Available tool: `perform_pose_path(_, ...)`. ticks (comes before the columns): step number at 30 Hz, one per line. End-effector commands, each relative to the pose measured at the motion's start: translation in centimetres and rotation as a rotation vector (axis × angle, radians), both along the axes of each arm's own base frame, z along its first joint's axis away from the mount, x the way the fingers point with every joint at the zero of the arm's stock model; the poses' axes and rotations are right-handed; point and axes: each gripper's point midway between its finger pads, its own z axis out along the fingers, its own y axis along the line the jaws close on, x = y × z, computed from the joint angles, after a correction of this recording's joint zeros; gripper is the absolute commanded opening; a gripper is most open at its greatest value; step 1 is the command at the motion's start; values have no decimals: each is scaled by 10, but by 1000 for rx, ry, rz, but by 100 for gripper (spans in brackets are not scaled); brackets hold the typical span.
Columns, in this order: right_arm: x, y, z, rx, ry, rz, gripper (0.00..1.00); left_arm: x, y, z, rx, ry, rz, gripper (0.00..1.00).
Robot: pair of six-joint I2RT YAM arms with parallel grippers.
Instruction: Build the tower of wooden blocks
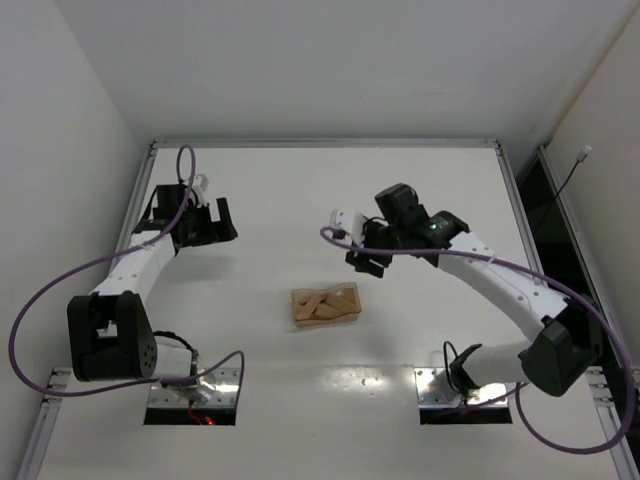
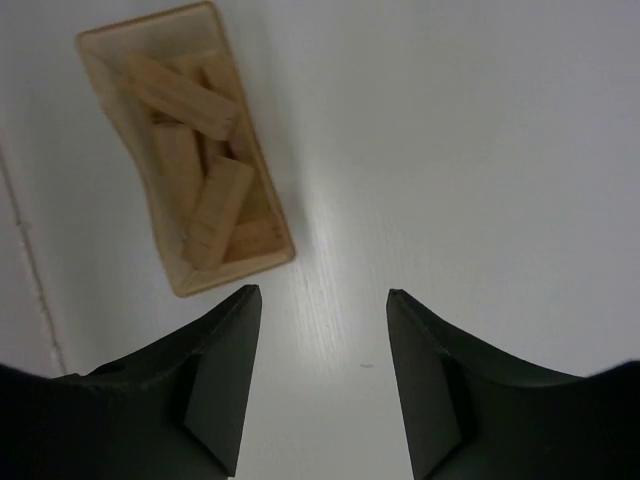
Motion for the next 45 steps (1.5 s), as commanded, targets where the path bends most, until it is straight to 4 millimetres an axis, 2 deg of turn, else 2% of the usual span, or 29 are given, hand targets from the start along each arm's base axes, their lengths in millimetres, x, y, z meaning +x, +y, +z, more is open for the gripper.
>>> perform_pose_path(1, -38, 22, -9, -57, -31, 242, 49, 10, 6, 17, -6, -41, 32, 100)
perform_pose_path(2, -44, 24, -14, -73, -34, 271, 47, 10, 10, 17, -6, -41, 41, 100)
perform_pose_path(3, -58, 31, -22, -89, -32, 333, 40, 10, 10, 17, -6, -41, 41, 100)
perform_pose_path(4, -62, 35, -28, -98, -29, 359, 40, 10, 10, 17, -6, -41, 41, 100)
perform_pose_path(5, -64, 37, -33, -116, -29, 381, 36, 10, 13, 17, -6, -41, 50, 100)
perform_pose_path(9, -84, 50, -49, -162, -36, 506, 34, 12, 11, 18, -14, -42, 43, 100)
perform_pose_path(14, -96, 68, -64, -173, -26, 570, 38, 12, 15, 15, -14, -33, 52, 100)
perform_pose_path(17, -100, 79, -76, -197, -7, 602, 34, 15, 15, 15, -14, -31, 52, 100)
perform_pose_path(18, -101, 89, -71, -189, -18, 618, 31, 15, 15, 12, -15, -22, 52, 100)
perform_pose_path(21, -113, 98, -77, -199, 3, 662, 29, 18, 16, 18, -8, -34, 45, 100)
perform_pose_path(26, -130, 102, -94, -224, 26, 712, 27, 16, 17, 13, -3, -16, 52, 100)
perform_pose_path(33, -132, 102, -112, -260, 52, 719, 27, 18, 16, 14, -10, -16, 45, 100)
perform_pose_path(38, -117, 111, -103, -240, 26, 682, 27, 19, 16, 8, -11, 2, 46, 100)
perform_pose_path(45, -110, 108, -100, -233, 21, 661, 27, 19, 14, 1, -20, 21, 40, 100)
